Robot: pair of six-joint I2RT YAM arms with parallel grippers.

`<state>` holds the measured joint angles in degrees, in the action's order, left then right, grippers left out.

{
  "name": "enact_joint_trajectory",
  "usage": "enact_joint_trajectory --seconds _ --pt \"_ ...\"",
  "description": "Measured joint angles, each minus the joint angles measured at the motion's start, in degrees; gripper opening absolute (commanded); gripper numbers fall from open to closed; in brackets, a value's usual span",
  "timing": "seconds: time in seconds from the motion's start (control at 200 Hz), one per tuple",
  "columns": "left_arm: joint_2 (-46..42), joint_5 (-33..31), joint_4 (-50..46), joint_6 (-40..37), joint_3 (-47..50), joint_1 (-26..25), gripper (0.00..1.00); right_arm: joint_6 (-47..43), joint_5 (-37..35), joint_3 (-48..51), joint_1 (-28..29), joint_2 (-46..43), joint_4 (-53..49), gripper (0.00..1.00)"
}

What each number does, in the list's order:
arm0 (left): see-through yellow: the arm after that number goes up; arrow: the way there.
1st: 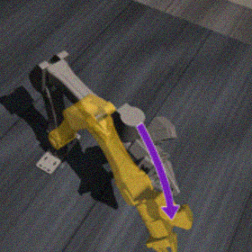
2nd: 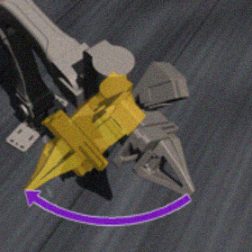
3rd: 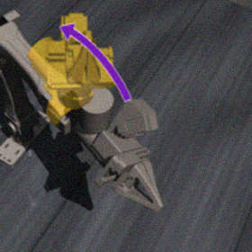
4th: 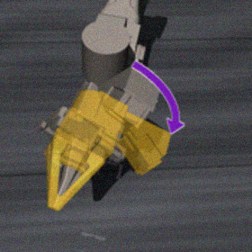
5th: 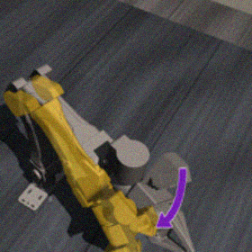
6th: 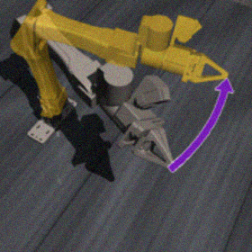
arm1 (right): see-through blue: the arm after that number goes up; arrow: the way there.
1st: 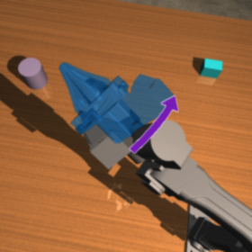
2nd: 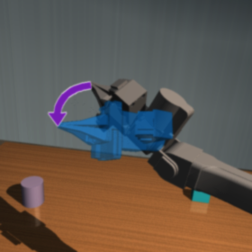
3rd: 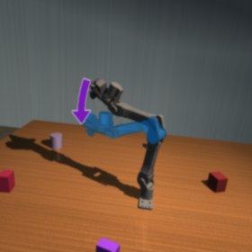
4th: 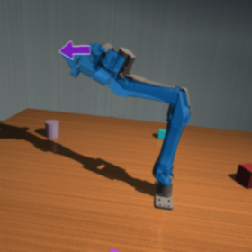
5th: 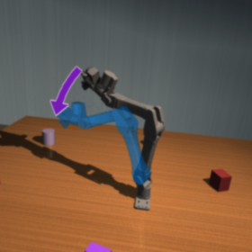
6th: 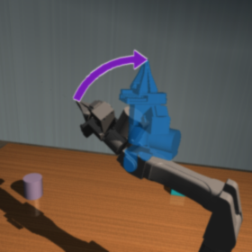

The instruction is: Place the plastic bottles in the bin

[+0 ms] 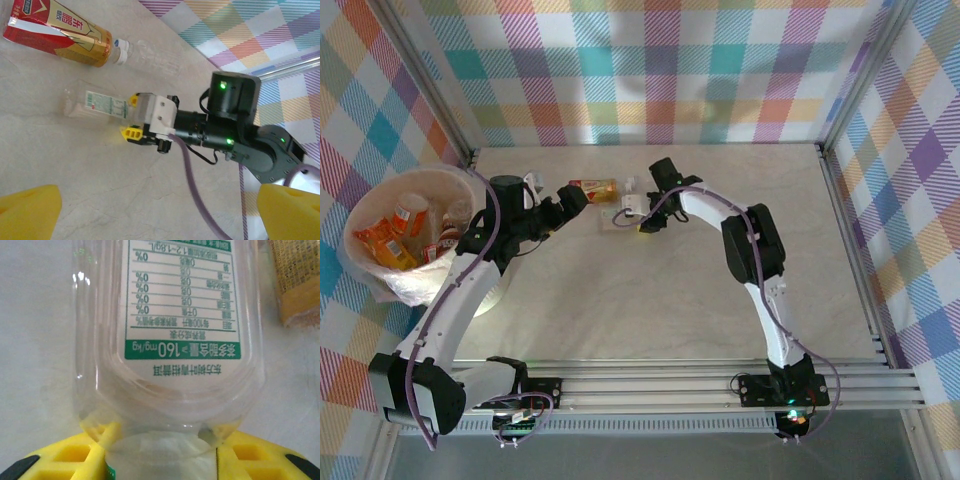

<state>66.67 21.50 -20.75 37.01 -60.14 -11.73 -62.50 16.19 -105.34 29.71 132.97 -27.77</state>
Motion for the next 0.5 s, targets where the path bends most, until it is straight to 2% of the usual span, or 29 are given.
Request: enact_joint_trajectory --seconds 0.28,0.5 --pt "-0.1 -0.7 0.2 1.9 1.4 -0.3 1.0 18.3 3.6 21.6 0.5 -21.1 12.9 0.32" --pt "-0.1 -0.6 6.9 8.6 4.5 -1.8 1.0 31.0 2.8 30.1 3.8 -28.8 19.8 0.31"
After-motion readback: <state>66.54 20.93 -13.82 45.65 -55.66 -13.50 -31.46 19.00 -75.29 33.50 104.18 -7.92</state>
